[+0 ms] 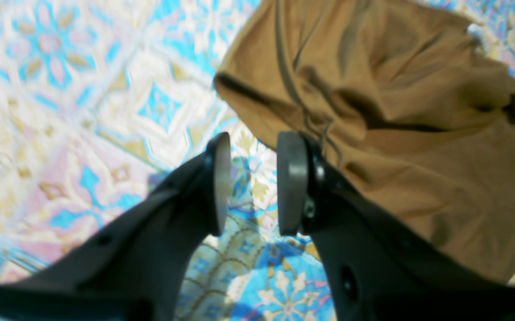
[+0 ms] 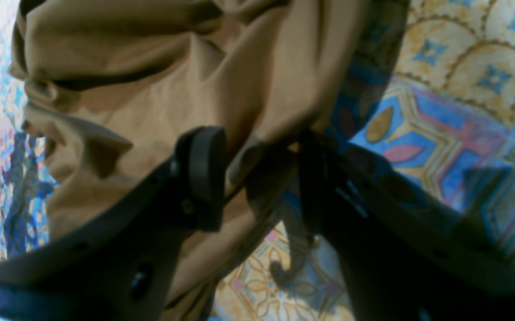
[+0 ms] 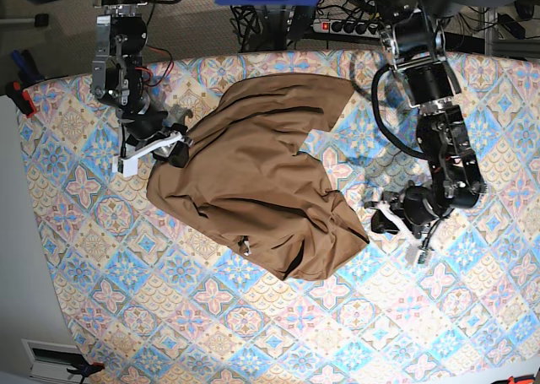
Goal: Layout the t-shirt on the table in an organized manner, then fold the t-shirt properly
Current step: 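Reach the left gripper into the shirt's folded middle and grasp cloth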
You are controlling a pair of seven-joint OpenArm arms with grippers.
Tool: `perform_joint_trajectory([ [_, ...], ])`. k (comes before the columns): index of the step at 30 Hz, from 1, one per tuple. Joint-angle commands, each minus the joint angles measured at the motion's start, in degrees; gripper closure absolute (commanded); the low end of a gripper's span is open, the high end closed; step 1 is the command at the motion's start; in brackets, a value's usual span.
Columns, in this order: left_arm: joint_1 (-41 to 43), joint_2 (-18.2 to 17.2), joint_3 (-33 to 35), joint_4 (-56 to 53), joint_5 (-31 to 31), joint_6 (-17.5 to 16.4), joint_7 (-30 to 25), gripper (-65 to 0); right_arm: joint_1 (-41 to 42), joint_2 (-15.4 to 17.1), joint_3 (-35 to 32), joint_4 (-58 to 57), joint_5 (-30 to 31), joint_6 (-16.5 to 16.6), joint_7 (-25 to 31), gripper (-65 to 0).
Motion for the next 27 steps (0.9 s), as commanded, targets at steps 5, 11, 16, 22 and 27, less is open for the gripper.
perform_joint_trajectory([
  [5, -1.65, -0.57, -0.21, -6.01, -1.28, 0.01, -5.98, -14.7, 0.5, 0.61, 0.23, 1.07, 0.48, 0.55, 0.98, -25.2],
  [11, -4.91, -2.07, 0.4, -22.97, -1.63, -0.34, -8.88, -14.7, -0.91, 0.61, 0.23, 1.07, 0.48, 0.55, 0.98, -25.2],
  [16, -7.54, -1.28, 2.25, -28.42, -1.63, -0.43, -9.15, -14.3, -1.09, 0.61, 0.23, 1.07, 0.48, 0.55, 0.98, -25.2],
  [22, -11.59, 1.54, 8.84, -33.61, -1.54, -0.43, -10.02, -14.2, -1.09, 0.61, 0.15, 1.07, 0.66, 0.55, 0.98, -25.1],
  [27, -13.35, 3.73, 9.2, -39.15, -1.19, -0.43, -16.44, -14.2, -1.09, 0.61, 0.15, 1.07, 0.74, 0.55, 0.98, -25.1],
])
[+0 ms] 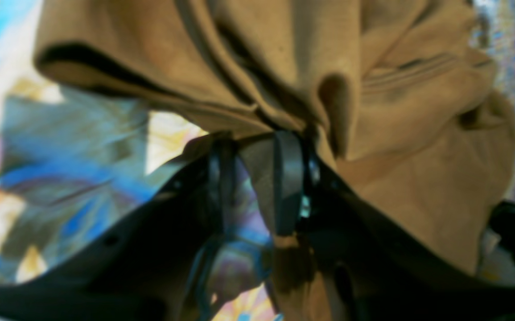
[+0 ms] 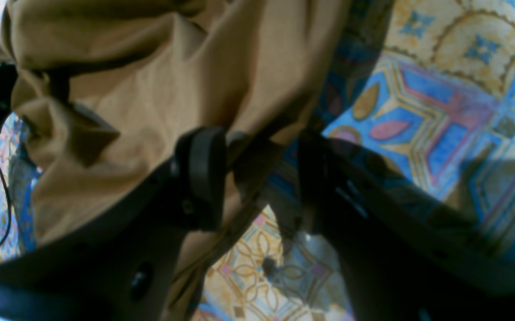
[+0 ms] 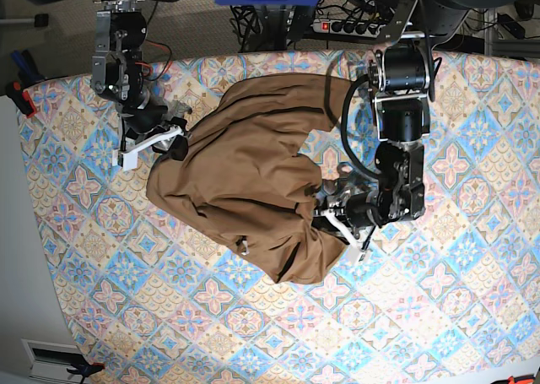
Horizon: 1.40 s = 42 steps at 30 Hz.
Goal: Layout the t-shirt on the table in an organized manner, then fold the t-shirt properly
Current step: 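Reach the left gripper into the shirt's folded middle and grasp cloth, then pull the grasped cloth away from the right gripper with the left gripper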
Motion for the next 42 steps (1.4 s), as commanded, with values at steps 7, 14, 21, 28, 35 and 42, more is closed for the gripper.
perform_joint_trajectory([
  [7, -2.75, 0.57, 5.71, -2.05, 0.56, 0.6, -4.42, 0.0, 0.51, 0.44, 0.17, 1.07, 0.68, 0.57, 0.89, -25.0],
  [14, -2.75, -0.05, 5.97, -1.79, 0.12, 0.77, -6.09, 0.0, 0.51, 0.44, 0.17, 1.07, 0.59, 0.57, 0.89, -25.1],
  [21, 0.33, -2.77, -1.5, 11.14, 0.12, 0.77, -3.54, 0.0, 0.51, 0.44, 0.17, 1.07, 0.42, 0.57, 0.89, -25.1],
  [28, 4.28, -4.35, -7.92, 27.84, 0.21, 0.42, 6.65, 0.0, 0.6, 0.44, 0.17, 1.07, 0.5, 0.57, 0.89, -25.1],
  [35, 12.46, -6.29, -13.28, 37.25, 0.12, 0.51, 6.74, 0.0, 0.6, 0.35, 0.17, 1.07, 0.68, 0.57, 0.89, -25.1],
  [42, 22.04, -13.23, -23.48, 42.26, 0.12, 0.33, 6.83, 0.0, -0.02, 0.35, 0.17, 2.57, 0.86, 5.14, 0.89, -25.0],
])
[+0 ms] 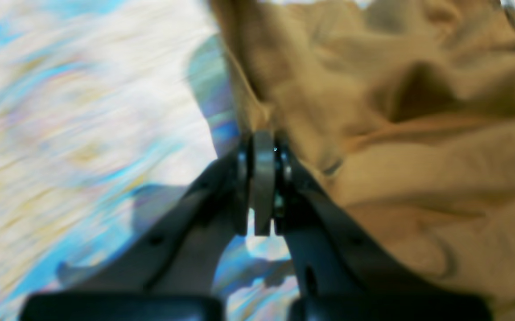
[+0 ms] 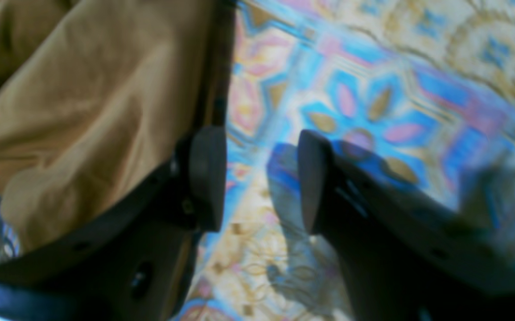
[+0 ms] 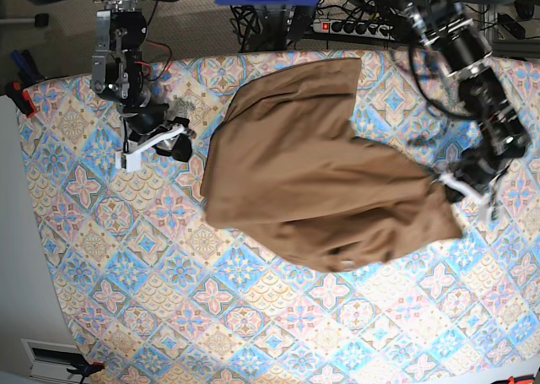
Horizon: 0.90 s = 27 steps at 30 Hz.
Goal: Layout the t-shirt on the table in an organized manner, then fold the t-shirt properly
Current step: 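Pull the grasped cloth away from the right gripper with the left gripper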
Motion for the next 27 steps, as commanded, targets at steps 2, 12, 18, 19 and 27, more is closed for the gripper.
perform_joint_trajectory([
  [2, 0.76, -1.17, -0.78, 1.41, -0.91, -0.45, -1.04, 0.0, -1.43, 0.4, 0.21, 1.83, 0.72, 5.08, 0.98, -25.0],
  [12, 3.4, -2.4, -3.59, 1.5, -0.91, -0.45, -1.3, 0.0, -3.45, 0.4, 0.21, 1.3, 0.37, 10.62, -8.78, -25.0],
  [18, 3.4, -2.4, -3.59, 1.58, -0.64, -0.45, -1.13, 0.0, -2.3, 0.4, 0.03, -3.36, 0.37, 11.06, -8.78, -25.0],
  [19, 3.4, -2.4, -3.59, 1.58, -0.64, -0.45, -1.13, 0.0, -1.07, 0.4, -0.49, -4.41, 0.37, 12.29, -8.86, -25.0],
  [27, 4.63, -2.4, -3.59, 1.58, -0.82, -0.45, -1.13, 0.0, 8.24, 0.4, -7.44, -6.44, 0.46, 14.23, -8.86, -25.0],
])
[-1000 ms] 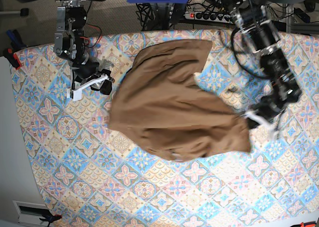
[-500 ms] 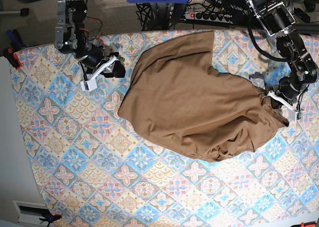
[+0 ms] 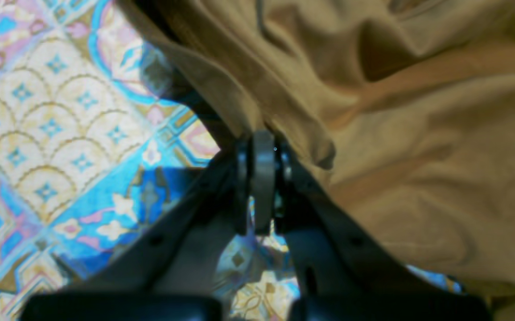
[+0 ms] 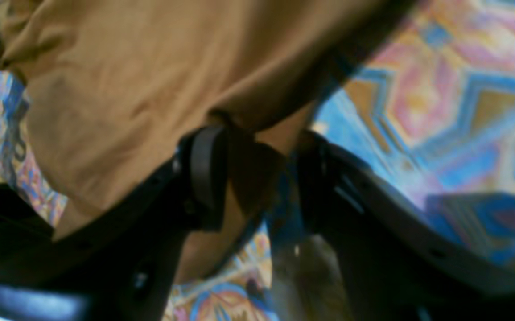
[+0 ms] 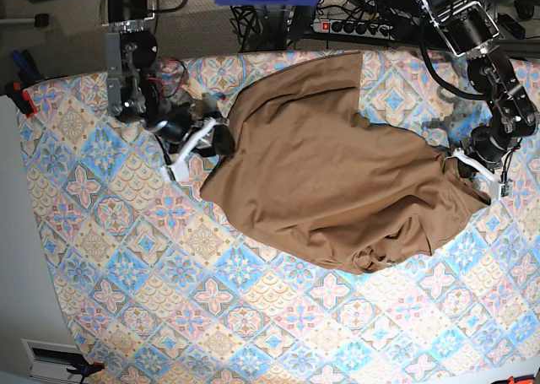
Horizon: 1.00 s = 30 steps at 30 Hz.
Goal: Layout the t-shirt on the table in an organized manner, then fold the t-shirt properly
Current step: 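Pull the grasped cloth away from the right gripper with the left gripper, then release and regrasp the shirt edge with the right gripper, pulling outward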
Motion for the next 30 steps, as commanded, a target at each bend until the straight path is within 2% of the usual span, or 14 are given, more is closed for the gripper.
perform_joint_trajectory([
  [1, -0.72, -1.0, -0.31, 1.12, -0.82, -0.06, -1.02, 0.0, 1.19, 0.37, -0.69, 0.8, 0.68, 0.46, 0.82, -25.0],
  [6, -0.72, -1.0, -0.31, 1.12, -0.73, -0.06, -1.02, 0.0, 3.21, 0.37, -2.53, -0.26, 0.68, 0.46, 0.64, -25.0],
  [12, 0.07, -1.0, -0.31, 1.12, -0.82, -0.06, -1.02, 0.0, 3.21, 0.29, -4.56, -7.29, 0.68, 0.46, 0.64, -24.4],
  [14, 0.33, -1.0, -0.31, 1.12, -0.91, -0.06, -1.02, 0.0, 3.21, 0.29, -6.58, -9.4, 0.68, 0.46, 0.82, -20.2],
  [18, 0.51, -0.92, -0.31, 1.12, -0.91, -0.06, -1.02, 0.0, 3.21, 0.29, -7.9, -11.86, 0.59, 0.46, 0.82, -1.5],
  [19, 0.51, -0.92, -0.31, 1.12, -0.91, -0.06, -1.02, 0.0, 3.21, 0.29, -7.55, -12.3, 0.59, 0.46, 0.73, 0.0],
  [22, 1.82, -0.92, -0.31, 1.12, -0.91, -0.06, -1.11, 0.0, 3.47, 0.46, -4.38, -13.0, 0.59, 0.46, 0.64, 0.0],
  [25, 2.62, -0.83, -0.31, 1.56, -0.91, -0.06, -1.02, 0.0, 7.78, 0.72, -0.95, -12.92, 0.5, 0.46, 0.29, 0.0],
  [28, 4.81, -0.74, -0.31, 3.94, -0.91, -0.06, -1.02, 0.0, 12.53, 3.71, -0.25, -13.88, 0.5, 0.46, -3.75, 0.0],
  [30, 6.4, -0.57, -0.22, 5.96, -1.0, -0.06, -1.02, 0.0, 15.78, 4.42, 0.01, -15.29, 0.41, 0.46, -5.69, 0.0],
])
